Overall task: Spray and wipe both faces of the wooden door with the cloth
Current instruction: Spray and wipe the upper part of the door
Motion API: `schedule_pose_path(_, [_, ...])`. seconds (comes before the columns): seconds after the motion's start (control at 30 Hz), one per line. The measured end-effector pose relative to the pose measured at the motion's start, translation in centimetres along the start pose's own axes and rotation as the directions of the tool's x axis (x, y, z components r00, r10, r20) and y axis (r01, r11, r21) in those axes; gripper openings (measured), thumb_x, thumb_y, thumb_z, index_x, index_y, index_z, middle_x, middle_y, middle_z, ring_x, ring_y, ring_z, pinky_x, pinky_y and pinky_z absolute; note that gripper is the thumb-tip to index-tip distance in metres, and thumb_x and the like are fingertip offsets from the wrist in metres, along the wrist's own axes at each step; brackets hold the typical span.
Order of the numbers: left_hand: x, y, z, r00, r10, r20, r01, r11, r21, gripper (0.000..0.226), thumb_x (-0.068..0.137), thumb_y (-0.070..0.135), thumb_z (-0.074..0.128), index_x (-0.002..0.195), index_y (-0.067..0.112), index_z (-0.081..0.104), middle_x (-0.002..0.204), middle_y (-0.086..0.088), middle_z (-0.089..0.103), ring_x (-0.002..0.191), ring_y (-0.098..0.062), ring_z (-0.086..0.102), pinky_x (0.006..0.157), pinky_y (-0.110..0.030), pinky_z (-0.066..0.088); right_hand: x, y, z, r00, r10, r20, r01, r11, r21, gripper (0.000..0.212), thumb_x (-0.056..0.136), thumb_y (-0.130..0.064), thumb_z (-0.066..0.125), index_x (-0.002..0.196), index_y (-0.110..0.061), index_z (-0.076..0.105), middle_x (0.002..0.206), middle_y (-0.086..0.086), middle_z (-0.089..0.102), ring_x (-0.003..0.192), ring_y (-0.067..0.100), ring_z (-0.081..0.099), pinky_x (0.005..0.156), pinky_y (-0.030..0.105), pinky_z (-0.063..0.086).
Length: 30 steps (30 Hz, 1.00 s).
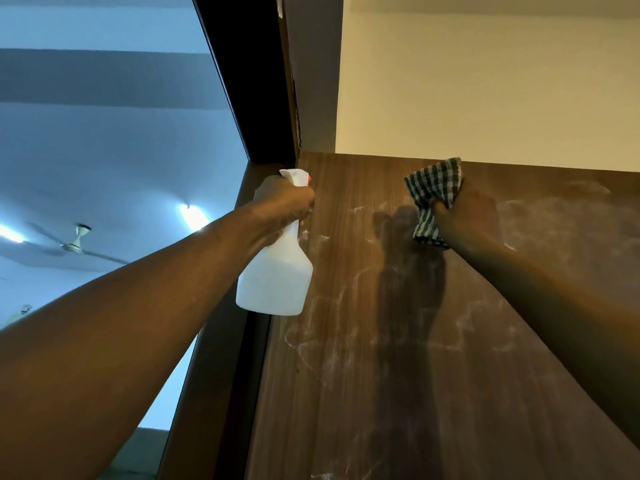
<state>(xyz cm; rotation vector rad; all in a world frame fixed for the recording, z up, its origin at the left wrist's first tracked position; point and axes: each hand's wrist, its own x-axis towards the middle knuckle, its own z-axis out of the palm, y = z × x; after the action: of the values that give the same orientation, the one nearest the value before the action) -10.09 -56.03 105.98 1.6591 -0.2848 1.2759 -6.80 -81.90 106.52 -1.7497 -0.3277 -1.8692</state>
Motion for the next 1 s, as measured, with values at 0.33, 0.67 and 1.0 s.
schedule_pose_path(0.33, [1.3, -0.7, -2.1, 0.991, -0.093, 0.098, 0.102, 0.99, -0.098, 0.032, 0.066, 0.017, 0.063, 0.097, 0.011, 0.06, 0.097, -0.016, 0.065, 0.086, -0.029, 0.066, 0.076, -0.041, 0.058, 0.3, -2.1, 5.3, 0.975, -0.222, 0.008, 0.217, 0.945, -0.246, 0.039, 0.098, -0.014, 0.046, 0.137, -0.011, 0.046, 0.138, 0.02, 0.046, 0.122, 0.044, 0.046, 0.093, 0.048, 0.039])
schedule_pose_path(0.67, [3.5, -1.9, -3.9, 0.997, 0.021, 0.077, -0.012, 0.993, -0.114, 0.039, 0.072, 0.01, 0.066, 0.109, 0.012, 0.056, 0.103, -0.013, 0.061, 0.093, -0.028, 0.062, 0.081, -0.039, 0.057, 7.5, -6.8, 11.0, 0.96, -0.197, 0.201, 0.268, 0.856, -0.442, 0.059, 0.1, -0.059, 0.02, 0.155, -0.039, 0.011, 0.166, -0.002, 0.002, 0.152, 0.031, -0.003, 0.117, 0.063, -0.007])
schedule_pose_path(1.0, [3.3, -2.8, -3.2, 0.987, -0.027, 0.158, 0.053, 0.985, -0.163, 0.038, 0.064, 0.01, 0.064, 0.102, 0.009, 0.06, 0.1, -0.016, 0.063, 0.094, -0.03, 0.063, 0.082, -0.045, 0.057, -0.7, -5.4, 11.1, 0.72, -0.544, 0.431, 0.682, 0.671, -0.292, 0.068, 0.092, -0.061, 0.007, 0.155, -0.036, 0.015, 0.165, -0.002, 0.011, 0.151, 0.025, 0.011, 0.12, 0.049, -0.003])
